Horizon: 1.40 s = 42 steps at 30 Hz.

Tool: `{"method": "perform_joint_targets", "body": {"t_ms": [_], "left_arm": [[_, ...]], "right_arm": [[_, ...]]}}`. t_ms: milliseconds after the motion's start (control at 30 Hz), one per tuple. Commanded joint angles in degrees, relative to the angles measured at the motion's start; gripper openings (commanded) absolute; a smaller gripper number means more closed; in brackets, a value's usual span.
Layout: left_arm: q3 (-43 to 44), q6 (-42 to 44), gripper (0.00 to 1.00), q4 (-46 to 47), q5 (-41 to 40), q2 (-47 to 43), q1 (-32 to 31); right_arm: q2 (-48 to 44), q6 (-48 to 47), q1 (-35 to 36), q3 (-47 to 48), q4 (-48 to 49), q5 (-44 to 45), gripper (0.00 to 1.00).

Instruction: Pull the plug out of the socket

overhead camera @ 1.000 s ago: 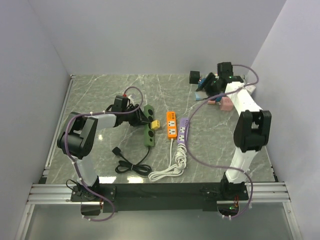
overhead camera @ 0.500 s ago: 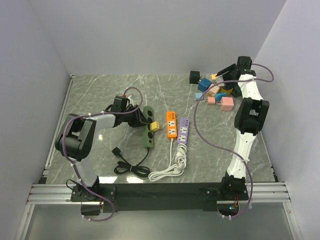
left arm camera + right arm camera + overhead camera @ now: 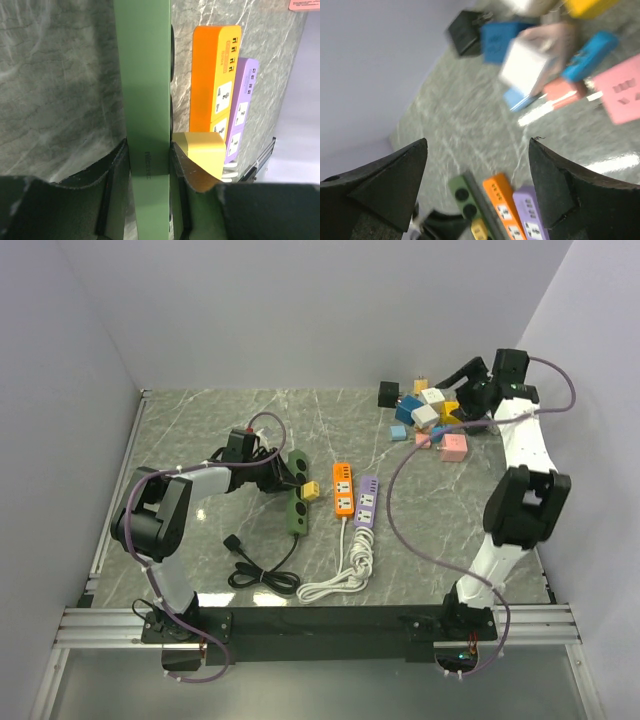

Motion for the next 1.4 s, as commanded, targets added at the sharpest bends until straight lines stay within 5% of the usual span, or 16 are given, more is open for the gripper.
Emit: {"method": "perform_joint_targets", "body": {"t_ms": [0, 233, 467, 933, 1300, 1367], "left_arm": [[3.3, -0.2, 0.01, 3.3, 3.0, -0.4, -0.2], [3.7, -1.7, 0.01, 4.7, 4.9, -0.3, -0.2], [3.8, -2.1, 0.01, 4.7, 5.2, -1.0, -0.2], [2.6, -3.3, 0.01, 6.6, 5.6, -1.8, -0.2], [2.3, -2.6, 0.01, 6.2, 7.7, -1.8, -0.3], [2.3, -1.9, 0.01, 5.5, 7.2, -1.3, -0.3]], "right_arm": [[-8.6, -8.9, 5.1, -6.5, 2.2, -7.1, 0.88], [-12.5, -16.0, 20.7, -21.6, 6.9, -16.7, 0.88], [-6.9, -17.3, 33.2, -20.9, 7.5, -15.1, 0.87], [4.9, -17.8, 41.9, -17.0, 8.0, -14.8, 0.77], [10.1, -18.1, 42.1, -12.2, 9.1, -17.3, 0.29], [10.2, -19.0, 42.0, -11.0, 8.2, -17.4, 0.10]]}}
